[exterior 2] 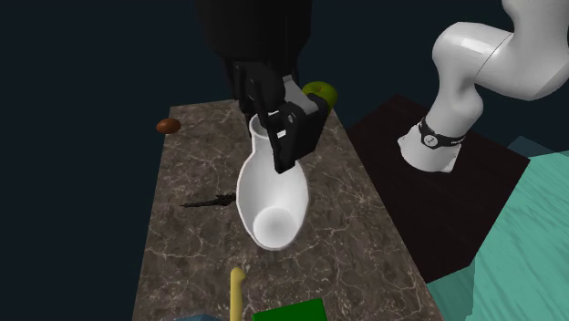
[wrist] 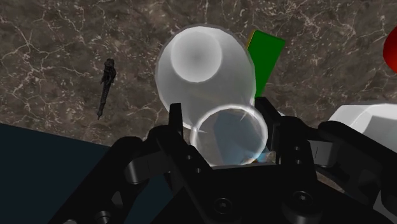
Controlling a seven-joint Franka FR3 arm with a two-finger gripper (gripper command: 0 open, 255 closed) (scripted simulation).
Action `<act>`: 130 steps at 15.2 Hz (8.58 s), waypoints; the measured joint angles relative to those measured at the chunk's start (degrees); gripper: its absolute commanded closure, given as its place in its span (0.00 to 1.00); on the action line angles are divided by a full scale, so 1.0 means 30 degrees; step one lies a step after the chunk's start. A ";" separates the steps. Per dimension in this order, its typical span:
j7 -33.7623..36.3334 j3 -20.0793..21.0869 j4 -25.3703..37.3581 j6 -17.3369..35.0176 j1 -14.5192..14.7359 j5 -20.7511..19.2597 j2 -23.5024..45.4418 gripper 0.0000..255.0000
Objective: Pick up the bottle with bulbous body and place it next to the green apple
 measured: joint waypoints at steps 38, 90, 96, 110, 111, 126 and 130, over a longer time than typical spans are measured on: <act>-1.1964 -0.6509 0.3104 -0.6936 -0.5411 -0.1322 -0.3868 1.00; -1.7127 -0.9433 -0.5629 0.1639 -0.8135 -0.1941 -0.4195 1.00; -1.7207 -0.9538 -0.6940 0.3112 -0.8183 -0.1877 -0.4010 1.00; -1.7536 -0.9784 -0.9625 0.6522 -0.8259 -0.1473 -0.3158 1.00; -1.7543 -0.9787 -0.9648 0.6566 -0.8259 -0.1460 -0.3135 1.00; -1.7366 -0.9670 -0.8178 0.4777 -0.8205 -0.1657 -0.3560 0.00; -1.7292 -0.9625 -0.7811 0.4230 -0.8196 -0.1755 -0.3751 0.00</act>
